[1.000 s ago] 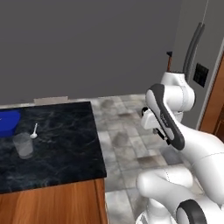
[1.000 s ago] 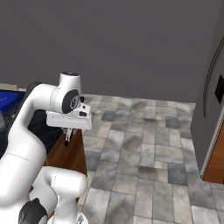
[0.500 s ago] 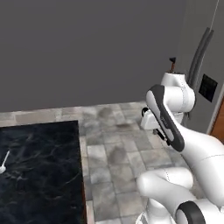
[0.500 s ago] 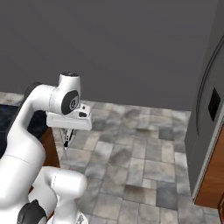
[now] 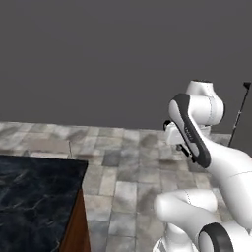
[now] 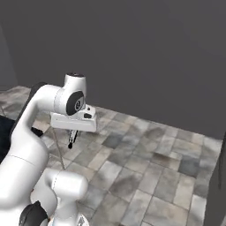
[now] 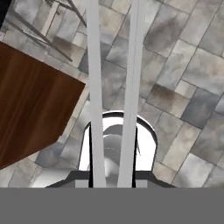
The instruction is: Take the tongs from the drawer on the left and place them on the dining counter next to the tray containing the hot dog.
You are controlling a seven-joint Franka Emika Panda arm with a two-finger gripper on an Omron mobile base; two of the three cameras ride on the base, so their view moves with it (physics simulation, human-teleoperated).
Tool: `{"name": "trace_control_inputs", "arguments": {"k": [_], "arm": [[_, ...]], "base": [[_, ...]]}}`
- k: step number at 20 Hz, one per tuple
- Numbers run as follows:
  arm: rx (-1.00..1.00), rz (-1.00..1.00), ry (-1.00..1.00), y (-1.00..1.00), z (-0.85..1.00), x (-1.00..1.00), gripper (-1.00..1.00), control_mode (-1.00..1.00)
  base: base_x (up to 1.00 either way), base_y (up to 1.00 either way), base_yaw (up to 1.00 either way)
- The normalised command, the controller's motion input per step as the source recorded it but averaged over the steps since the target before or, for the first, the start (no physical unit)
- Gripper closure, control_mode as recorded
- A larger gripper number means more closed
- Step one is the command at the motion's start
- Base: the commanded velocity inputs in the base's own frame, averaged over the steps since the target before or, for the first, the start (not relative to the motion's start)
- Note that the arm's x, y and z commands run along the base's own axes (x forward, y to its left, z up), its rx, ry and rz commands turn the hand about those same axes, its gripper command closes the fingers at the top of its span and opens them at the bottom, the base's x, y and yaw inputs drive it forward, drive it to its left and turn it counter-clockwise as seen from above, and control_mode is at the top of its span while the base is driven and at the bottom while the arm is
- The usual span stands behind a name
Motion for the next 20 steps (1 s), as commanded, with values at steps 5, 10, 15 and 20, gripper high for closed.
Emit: {"name": "trace_control_inputs", "arguments": {"k": [5, 10, 15, 20], "arm": [[0.0, 0.0, 0.0, 0.0, 0.0, 0.0, 1.0, 1.0], [0.0, 0.0, 0.0, 0.0, 0.0, 0.0, 1.0, 1.0], [0.0, 0.0, 0.0, 0.0, 0.0, 0.0, 1.0, 1.0], [0.0, 0.0, 0.0, 0.0, 0.0, 0.0, 1.0, 1.0]], "base": [[1.0, -0.54, 0.63], [0.99, -0.67, 0.61], [0.72, -0.82, 0.59], [0.36, -0.69, 0.69]]}}
